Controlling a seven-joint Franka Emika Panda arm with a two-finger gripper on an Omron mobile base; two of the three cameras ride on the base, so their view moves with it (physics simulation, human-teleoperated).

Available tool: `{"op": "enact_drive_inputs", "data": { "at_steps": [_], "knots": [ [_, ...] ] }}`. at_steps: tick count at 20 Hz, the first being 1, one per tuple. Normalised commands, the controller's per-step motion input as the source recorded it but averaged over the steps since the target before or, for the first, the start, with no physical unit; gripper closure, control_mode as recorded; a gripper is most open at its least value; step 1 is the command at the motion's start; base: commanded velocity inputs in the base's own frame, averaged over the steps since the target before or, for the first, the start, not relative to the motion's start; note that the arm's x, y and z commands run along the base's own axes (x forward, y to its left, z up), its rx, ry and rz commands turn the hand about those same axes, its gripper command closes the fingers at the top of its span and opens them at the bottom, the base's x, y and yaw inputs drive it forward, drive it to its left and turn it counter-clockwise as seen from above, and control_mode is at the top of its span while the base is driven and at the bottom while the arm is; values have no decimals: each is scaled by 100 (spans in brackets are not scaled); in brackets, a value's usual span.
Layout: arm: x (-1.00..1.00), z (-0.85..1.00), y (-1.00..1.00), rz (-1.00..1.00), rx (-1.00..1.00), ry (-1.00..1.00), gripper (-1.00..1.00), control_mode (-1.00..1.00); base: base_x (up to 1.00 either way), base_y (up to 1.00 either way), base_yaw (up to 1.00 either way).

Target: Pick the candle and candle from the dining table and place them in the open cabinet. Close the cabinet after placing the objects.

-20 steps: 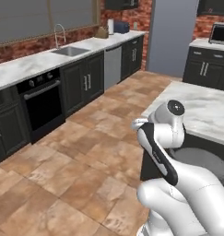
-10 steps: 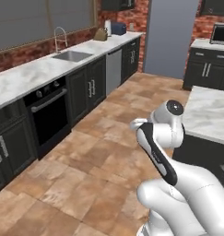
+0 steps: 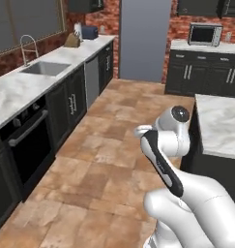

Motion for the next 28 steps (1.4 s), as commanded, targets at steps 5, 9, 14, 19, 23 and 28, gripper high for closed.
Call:
{"op": "enact_drive_inputs", "data": {
  "at_steps": [5, 9, 14, 19, 23, 28],
  "knots": [
    [0, 0, 0, 0, 0, 0, 100, 100, 100, 23, -36],
    [0, 0, 0, 0, 0, 0, 100, 100, 100, 21, -33],
    [0, 0, 0, 0, 0, 0, 100, 100, 100, 30, -31],
    [0, 0, 0, 0, 0, 0, 100, 100, 100, 34, -30],
    [0, 0, 0, 0, 0, 0, 100, 100, 100, 34, -29],
    [0, 0, 0, 0, 0, 0, 100, 100, 100, 29, -29]
  ]
}}
